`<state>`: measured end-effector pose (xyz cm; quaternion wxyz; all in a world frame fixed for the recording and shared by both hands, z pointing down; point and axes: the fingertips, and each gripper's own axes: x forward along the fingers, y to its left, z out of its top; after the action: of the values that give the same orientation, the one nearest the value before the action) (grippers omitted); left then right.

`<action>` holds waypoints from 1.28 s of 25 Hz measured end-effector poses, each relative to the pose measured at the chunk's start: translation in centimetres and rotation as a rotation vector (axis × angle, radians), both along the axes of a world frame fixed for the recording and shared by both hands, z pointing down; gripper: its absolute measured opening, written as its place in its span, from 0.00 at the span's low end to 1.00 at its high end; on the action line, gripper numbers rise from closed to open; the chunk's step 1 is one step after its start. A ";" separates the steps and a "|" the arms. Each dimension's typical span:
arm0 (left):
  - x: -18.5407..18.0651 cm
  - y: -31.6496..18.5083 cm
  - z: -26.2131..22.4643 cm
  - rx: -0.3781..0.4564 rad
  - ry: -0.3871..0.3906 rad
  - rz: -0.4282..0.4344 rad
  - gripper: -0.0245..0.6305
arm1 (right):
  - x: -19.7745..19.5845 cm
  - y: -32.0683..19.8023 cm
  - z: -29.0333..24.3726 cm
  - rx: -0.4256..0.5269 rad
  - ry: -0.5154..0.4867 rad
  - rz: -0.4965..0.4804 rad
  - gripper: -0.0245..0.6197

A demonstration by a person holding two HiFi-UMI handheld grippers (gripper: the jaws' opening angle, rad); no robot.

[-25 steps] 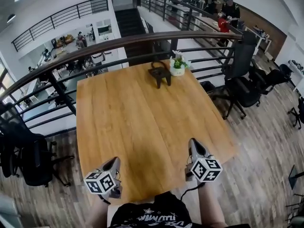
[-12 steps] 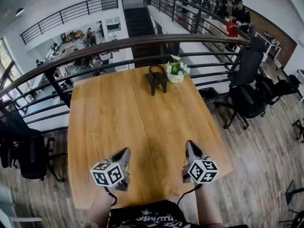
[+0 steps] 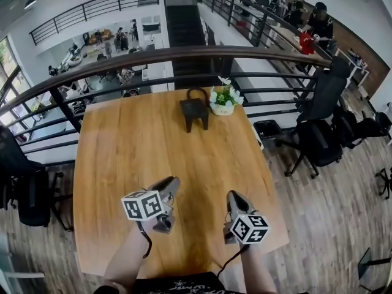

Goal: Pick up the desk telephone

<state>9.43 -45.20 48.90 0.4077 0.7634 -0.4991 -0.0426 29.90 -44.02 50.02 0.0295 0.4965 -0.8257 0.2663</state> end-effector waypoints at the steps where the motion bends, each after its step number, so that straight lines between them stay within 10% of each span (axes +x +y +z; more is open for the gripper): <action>1: 0.4 -1.3 -0.1 0.005 0.021 0.006 0.19 | -0.2 -0.7 0.2 -0.003 -0.007 -0.005 0.04; 11: 3.0 -15.6 -0.3 0.003 0.329 -0.093 0.54 | -0.1 -7.3 1.7 -0.040 -0.071 0.023 0.04; 32: 3.2 -35.8 8.4 -0.126 0.780 -0.380 0.59 | 1.1 -12.6 7.7 -0.135 -0.092 0.076 0.04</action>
<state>12.63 -81.04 57.32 0.5964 0.5584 -0.4411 -0.3713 31.05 -56.58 57.68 0.0149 0.5115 -0.7870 0.3448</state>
